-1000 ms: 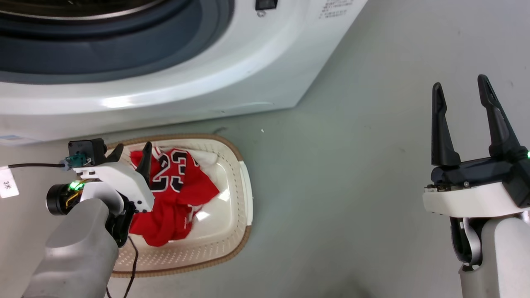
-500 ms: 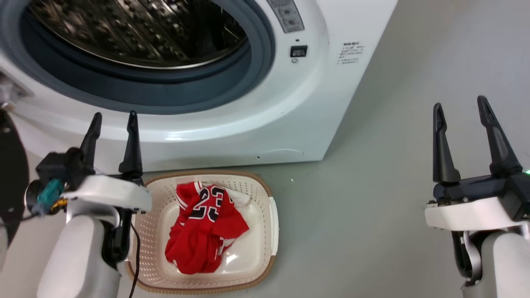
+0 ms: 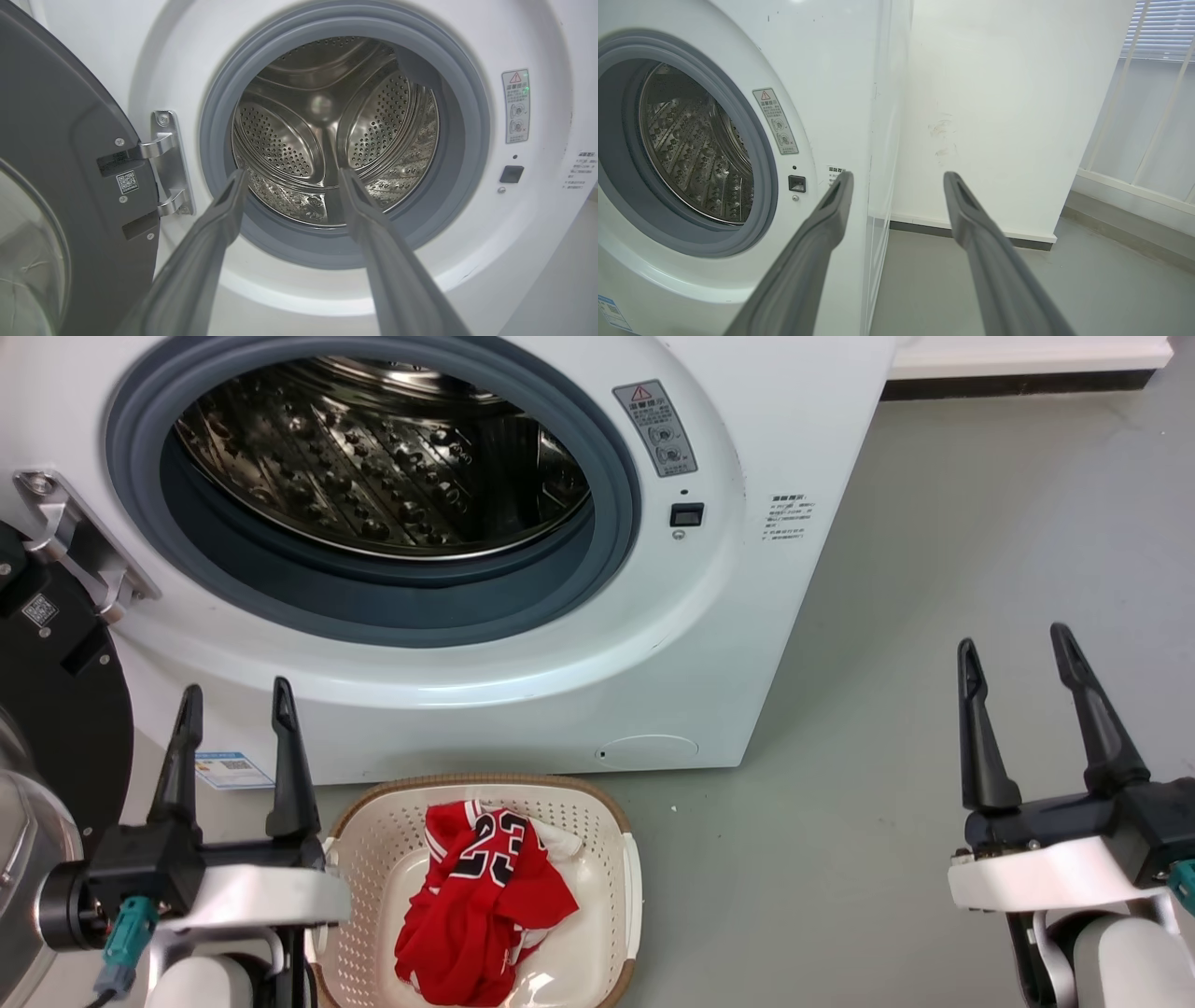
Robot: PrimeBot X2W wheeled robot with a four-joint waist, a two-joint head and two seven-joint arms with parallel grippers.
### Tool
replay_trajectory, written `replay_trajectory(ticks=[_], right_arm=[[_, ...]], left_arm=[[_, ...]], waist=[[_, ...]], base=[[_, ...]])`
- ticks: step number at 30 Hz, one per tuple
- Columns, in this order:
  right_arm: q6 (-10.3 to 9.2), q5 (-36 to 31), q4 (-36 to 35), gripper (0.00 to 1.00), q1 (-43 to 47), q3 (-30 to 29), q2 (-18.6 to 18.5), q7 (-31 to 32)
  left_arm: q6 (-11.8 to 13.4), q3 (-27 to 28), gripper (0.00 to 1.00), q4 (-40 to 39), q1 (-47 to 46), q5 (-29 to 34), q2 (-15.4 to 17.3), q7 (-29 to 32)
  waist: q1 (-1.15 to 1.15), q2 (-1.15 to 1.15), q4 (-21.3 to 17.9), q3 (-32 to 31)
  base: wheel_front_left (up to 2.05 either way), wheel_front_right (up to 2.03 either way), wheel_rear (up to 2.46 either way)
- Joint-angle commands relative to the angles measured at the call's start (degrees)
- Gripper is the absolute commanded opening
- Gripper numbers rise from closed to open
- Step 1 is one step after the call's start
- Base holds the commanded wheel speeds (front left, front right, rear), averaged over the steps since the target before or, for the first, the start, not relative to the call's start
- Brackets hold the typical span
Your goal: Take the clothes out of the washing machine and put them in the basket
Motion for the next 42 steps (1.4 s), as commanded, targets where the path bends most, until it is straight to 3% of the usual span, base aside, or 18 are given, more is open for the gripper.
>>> replay_trajectory(ticks=[1,13,42], right_arm=[[-0.06,0.29,0.05,1.00,0.83,0.04,0.08,-0.11],[-0.06,0.95,1.67,1.00,3.93,1.05,0.07,-0.11],[-0.06,1.79,1.98,1.00,2.90,0.78,0.07,-0.11]], left_arm=[[-0.15,0.35,1.00,-0.60,0.79,0.57,-0.20,-0.14],[-0.53,0.18,1.00,-1.57,5.24,4.97,-2.61,-0.15],[-1.22,1.01,1.00,-1.38,4.96,5.78,-3.46,-0.15]], waist=[[0.01,0.00,-0.10,-0.48],[0.01,0.00,-1.12,-2.11],[0.01,0.00,-1.93,-2.43]], base=[[0.00,0.00,0.00],[0.00,0.00,0.00],[0.00,0.00,0.00]])
